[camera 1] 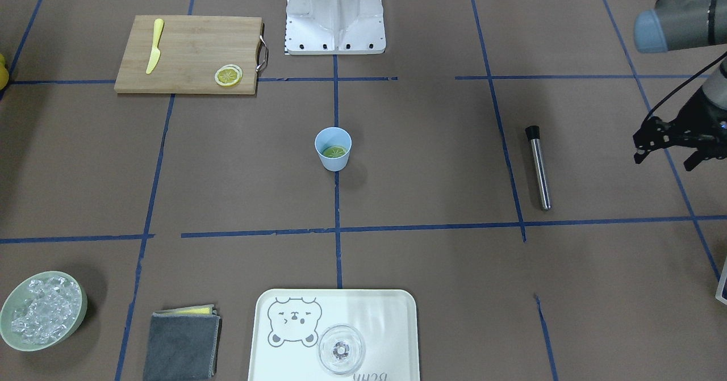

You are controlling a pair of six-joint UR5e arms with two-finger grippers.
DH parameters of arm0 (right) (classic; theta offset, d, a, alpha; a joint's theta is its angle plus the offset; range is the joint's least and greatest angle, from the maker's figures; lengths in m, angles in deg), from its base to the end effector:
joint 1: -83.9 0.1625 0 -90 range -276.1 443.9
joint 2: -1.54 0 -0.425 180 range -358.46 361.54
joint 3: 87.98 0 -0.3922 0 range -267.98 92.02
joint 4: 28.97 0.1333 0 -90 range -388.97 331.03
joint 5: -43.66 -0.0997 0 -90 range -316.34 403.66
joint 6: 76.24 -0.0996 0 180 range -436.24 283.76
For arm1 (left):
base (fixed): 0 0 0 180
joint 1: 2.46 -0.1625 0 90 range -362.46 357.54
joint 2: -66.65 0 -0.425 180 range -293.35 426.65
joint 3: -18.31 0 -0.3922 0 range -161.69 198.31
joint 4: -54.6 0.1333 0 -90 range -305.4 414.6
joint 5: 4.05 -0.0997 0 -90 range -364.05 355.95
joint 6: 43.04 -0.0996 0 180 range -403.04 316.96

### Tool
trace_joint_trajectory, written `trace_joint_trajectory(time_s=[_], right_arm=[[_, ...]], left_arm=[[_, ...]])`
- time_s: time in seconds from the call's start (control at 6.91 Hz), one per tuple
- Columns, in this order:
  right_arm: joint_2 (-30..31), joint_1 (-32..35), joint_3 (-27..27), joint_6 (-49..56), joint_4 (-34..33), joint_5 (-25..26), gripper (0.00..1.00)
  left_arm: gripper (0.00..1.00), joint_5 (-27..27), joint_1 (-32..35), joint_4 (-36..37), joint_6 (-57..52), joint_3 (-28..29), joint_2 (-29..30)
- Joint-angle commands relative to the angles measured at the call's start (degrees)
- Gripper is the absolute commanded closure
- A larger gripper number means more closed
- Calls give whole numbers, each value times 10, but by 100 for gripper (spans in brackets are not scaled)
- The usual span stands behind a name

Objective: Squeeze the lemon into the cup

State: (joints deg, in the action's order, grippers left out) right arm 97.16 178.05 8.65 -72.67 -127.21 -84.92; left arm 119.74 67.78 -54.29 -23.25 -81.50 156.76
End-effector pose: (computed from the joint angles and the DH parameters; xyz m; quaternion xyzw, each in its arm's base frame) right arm 0.1028 -0.4333 0.6683 -0.0372 -0.3330 0.0256 0.9419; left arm 0.1006 -0.5105 0.5444 0.1288 0.3454 0.0721 0.9268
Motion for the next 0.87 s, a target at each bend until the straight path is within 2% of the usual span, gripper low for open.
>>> trace_joint_trajectory(time_s=[0.0, 0.14, 0.29, 0.43, 0.72], right_arm=[[4, 1, -1, 0, 0, 0, 0], [4, 0, -1, -1, 0, 0, 0], [3, 0, -1, -1, 0, 0, 0], [2, 0, 0, -1, 0, 0, 0], [-3, 0, 0, 0, 1, 2, 0]], left_arm=[[0, 8, 78, 83, -148, 8, -18], [0, 10, 128, 159, -201, 8, -13], [0, 27, 173, 189, -256, 10, -17], [0, 76, 209, 192, -272, 23, -25], [0, 93, 212, 191, -264, 28, -30]])
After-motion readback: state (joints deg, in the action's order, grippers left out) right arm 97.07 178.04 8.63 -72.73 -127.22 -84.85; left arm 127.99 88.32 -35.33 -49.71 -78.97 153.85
